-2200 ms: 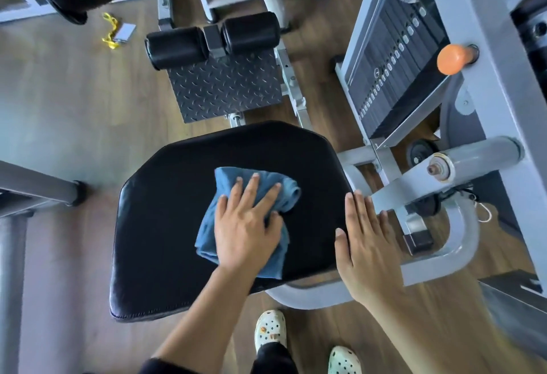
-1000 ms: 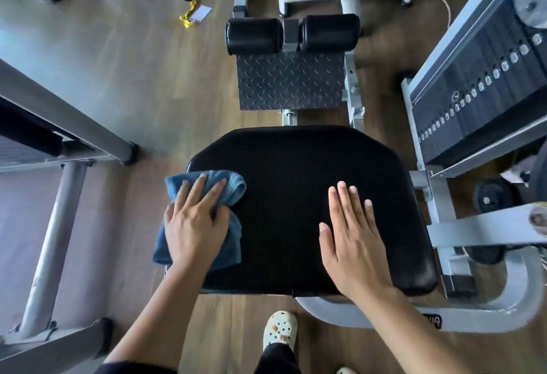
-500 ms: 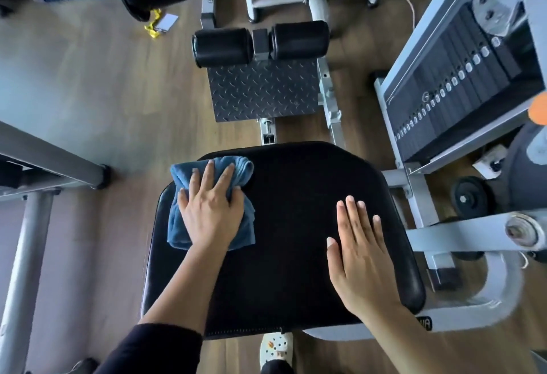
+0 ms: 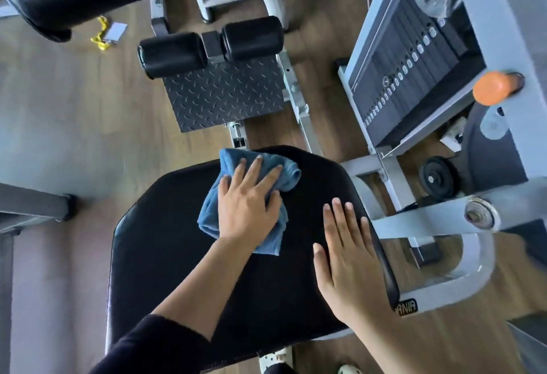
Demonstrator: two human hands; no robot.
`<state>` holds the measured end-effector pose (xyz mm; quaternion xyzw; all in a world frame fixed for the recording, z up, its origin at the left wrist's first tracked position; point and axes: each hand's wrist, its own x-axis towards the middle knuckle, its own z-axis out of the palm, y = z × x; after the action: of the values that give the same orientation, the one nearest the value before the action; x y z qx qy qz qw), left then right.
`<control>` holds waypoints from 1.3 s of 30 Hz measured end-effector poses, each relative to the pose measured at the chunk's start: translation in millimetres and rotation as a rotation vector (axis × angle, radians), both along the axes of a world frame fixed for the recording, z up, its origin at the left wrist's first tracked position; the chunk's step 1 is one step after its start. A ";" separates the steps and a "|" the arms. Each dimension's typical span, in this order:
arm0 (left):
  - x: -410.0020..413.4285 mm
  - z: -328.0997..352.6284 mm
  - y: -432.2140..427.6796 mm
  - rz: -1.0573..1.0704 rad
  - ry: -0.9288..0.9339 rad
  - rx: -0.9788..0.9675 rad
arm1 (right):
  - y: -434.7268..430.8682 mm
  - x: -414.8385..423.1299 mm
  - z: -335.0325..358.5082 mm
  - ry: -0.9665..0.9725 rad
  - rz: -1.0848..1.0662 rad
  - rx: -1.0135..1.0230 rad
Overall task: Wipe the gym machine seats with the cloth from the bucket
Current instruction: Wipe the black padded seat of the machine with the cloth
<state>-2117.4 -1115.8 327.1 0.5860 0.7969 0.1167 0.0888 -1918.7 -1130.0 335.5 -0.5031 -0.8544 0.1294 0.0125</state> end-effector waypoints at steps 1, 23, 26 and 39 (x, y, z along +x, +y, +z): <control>5.2 -0.7 -4.3 -0.136 -0.003 0.028 | 0.3 2.0 0.3 -0.003 0.000 -0.001; 37.2 -1.6 52.4 -0.118 -0.019 0.007 | 6.9 31.1 -2.2 0.012 -0.096 -0.043; 45.5 0.0 31.6 -0.376 -0.028 0.048 | 7.9 32.1 -2.5 0.003 -0.089 -0.036; 36.2 4.8 -18.0 -0.253 -0.014 0.052 | 6.7 33.6 -2.5 0.006 -0.076 -0.011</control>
<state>-2081.2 -1133.8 331.8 0.6833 0.7125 0.1293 0.0934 -1885.0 -1123.3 333.0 -0.5350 -0.8338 0.1352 0.0171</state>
